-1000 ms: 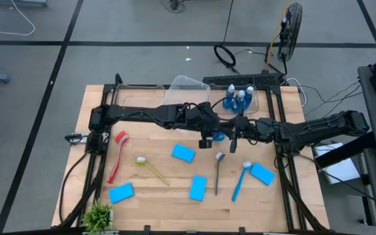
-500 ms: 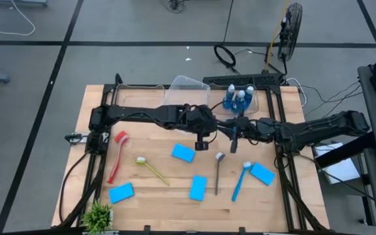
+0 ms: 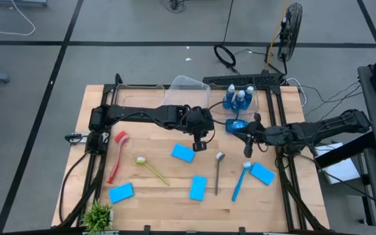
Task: Pick & Place Kitchen Sink Supplies
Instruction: Put the blue dish soap into the right transparent bin
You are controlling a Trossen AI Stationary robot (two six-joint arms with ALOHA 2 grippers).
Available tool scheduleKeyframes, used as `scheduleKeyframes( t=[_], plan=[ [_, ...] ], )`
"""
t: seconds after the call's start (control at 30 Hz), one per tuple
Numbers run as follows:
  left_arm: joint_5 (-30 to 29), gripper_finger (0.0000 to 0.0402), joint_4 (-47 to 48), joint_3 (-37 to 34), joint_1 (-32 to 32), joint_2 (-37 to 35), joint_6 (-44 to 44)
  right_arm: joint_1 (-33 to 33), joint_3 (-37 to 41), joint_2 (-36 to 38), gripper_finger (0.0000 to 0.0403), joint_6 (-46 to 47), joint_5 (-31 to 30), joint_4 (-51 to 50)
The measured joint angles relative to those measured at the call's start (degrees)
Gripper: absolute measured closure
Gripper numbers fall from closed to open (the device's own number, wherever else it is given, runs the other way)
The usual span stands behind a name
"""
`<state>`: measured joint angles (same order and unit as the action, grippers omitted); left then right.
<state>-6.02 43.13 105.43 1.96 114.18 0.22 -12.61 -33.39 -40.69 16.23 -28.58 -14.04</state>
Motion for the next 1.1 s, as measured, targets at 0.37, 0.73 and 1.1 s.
scheduleKeyframes(
  t=[0.37,0.73,1.1],
  plan=[
    [0.0,0.0339,0.0,0.0,0.0,0.0,-3.6,-2.0,-8.0,-5.6,0.0346,12.7,4.1,-27.7],
    [-4.2,0.0302,0.1,0.0,1.7,0.0,2.9,-0.1,-8.0,-13.3,0.0283,23.4,7.8,-38.3],
    [1.0,0.0249,0.1,0.0,8.3,0.0,3.9,9.0,-8.0,-13.4,0.0182,19.1,7.9,-41.6]
  ],
)
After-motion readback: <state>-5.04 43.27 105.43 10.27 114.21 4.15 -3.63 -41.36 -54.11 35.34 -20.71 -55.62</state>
